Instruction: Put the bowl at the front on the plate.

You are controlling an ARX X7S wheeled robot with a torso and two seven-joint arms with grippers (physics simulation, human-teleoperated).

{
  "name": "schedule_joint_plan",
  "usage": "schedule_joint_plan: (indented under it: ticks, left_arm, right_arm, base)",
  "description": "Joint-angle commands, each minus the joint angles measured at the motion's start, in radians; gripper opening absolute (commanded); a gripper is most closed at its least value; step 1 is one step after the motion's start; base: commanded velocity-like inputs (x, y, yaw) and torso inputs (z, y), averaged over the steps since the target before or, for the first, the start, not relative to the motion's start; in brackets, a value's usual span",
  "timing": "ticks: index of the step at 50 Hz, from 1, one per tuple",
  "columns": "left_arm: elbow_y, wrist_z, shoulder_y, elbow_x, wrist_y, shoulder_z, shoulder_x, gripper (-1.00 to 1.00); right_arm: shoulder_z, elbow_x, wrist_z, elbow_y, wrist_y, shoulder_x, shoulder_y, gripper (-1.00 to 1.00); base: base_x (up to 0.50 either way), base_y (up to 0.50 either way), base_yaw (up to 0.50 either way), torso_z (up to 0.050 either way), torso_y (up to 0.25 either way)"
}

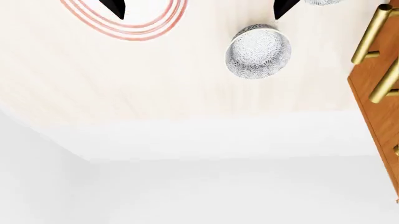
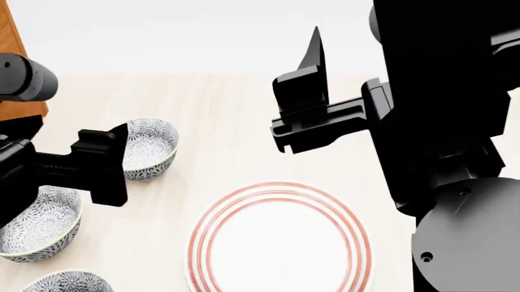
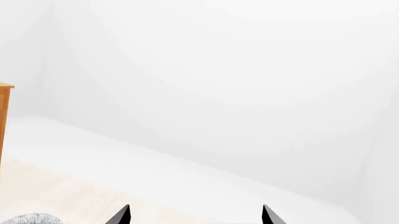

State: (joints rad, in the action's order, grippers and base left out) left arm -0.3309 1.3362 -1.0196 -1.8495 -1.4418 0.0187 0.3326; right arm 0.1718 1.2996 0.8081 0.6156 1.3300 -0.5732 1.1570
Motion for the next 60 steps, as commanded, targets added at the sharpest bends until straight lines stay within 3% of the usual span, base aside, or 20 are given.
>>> schedule_joint_plan:
  ticks: [1, 34, 60]
  left_arm:
    - [0.034, 0.082, 0.056, -0.103, 0.03, 0.051, 0.04, 1.0]
    - [0.083, 0.087, 0.174, -0.129, 0.075, 0.178, 0.105, 1.0]
    - [0.068, 0.044, 0.307, -0.063, 0.091, 0.227, 0.137, 1.0]
  right_arm:
    - [0.012, -0.009, -0.007, -0.002, -0.015, -0.006, -0.005, 1.0]
    - [0.025, 0.002, 0.005, 0.0, -0.038, -0.026, -0.021, 1.0]
    - [0.043, 0.004, 0.007, -0.004, -0.051, -0.037, -0.014, 1.0]
  base:
    - [0.0, 0.0, 0.0, 0.0, 0.0]
    - [0.0, 0.0, 0.0, 0.0, 0.0]
    - [0.0, 0.0, 0.0, 0.0, 0.0]
